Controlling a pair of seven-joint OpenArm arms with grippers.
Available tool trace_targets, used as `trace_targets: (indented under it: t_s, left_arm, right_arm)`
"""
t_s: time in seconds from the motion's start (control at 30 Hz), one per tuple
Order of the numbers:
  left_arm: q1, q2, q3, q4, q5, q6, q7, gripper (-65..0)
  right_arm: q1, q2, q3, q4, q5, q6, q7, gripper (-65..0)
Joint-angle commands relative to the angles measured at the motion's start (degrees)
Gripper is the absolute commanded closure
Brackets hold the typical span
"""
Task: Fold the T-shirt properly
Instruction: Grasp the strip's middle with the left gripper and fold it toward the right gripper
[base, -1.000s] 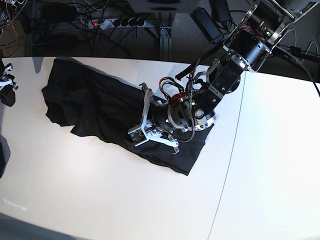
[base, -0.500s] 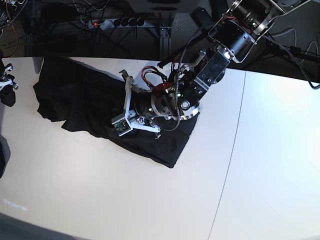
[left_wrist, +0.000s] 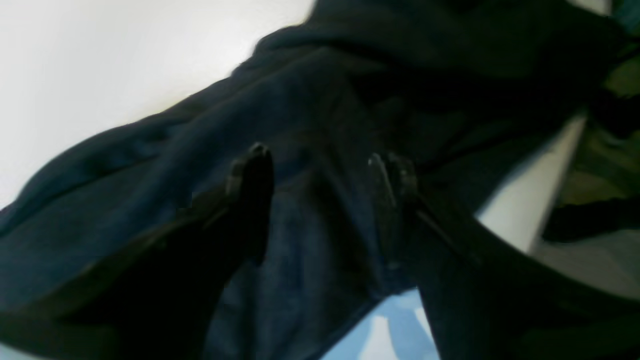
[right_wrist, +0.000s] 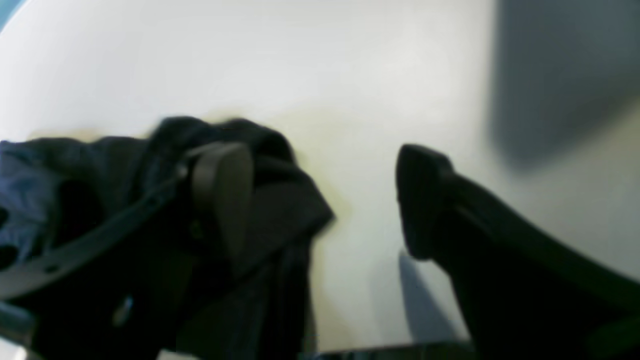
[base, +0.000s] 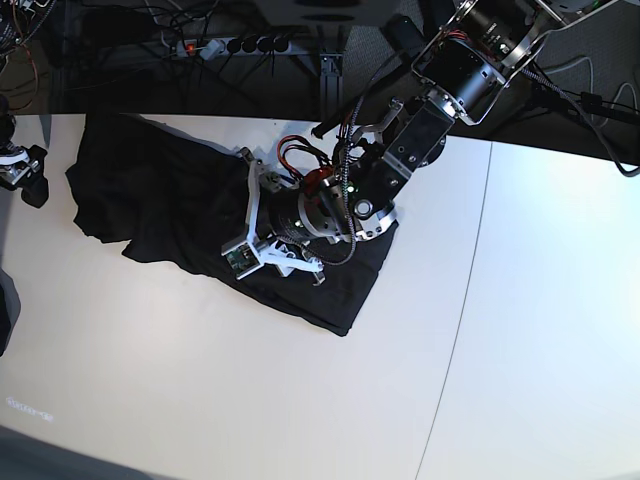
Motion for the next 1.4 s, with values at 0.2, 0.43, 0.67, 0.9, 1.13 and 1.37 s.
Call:
trace_targets:
  t_s: [0.2, 0.43, 0.67, 0.9, 1.13, 1.37]
  left_arm:
    - [-1.07, 0.28, -0.17, 4.94, 2.19, 2.32, 0.07, -34.2]
    - [-1.09, 0.31, -3.58, 4.96, 2.43, 3.15, 0.11, -34.2]
    - [-1.07, 0.11, -12.09, 4.96, 2.16, 3.1, 0.39, -34.2]
    - [-1.07, -3.65, -14.8, 4.96, 0.63, 3.13, 0.44, -34.2]
    - [-1.05, -5.27, -14.8, 4.96, 0.28, 3.13, 0.55, -34.2]
    - [-1.05, -5.88, -14.8, 4.96, -0.52, 3.15, -0.07, -34.2]
  right_arm:
    - [0.0, 1.25, -0.63, -10.47, 5.25, 2.56, -0.55, -44.5]
    - [0.0, 1.2, -3.45, -13.38, 7.04, 2.58, -1.84, -44.5]
    - [0.28, 0.87, -8.63, -13.33, 8.59, 2.62, -2.49, -44.5]
    - [0.31, -2.71, -12.07, -13.31, 7.74, 2.64, -2.47, -44.5]
    - [0.28, -3.37, -12.48, -13.31, 8.87, 3.39, -3.08, -44.5]
    - [0.31, -3.37, -13.18, -13.31, 10.36, 4.52, -3.54, -44.5]
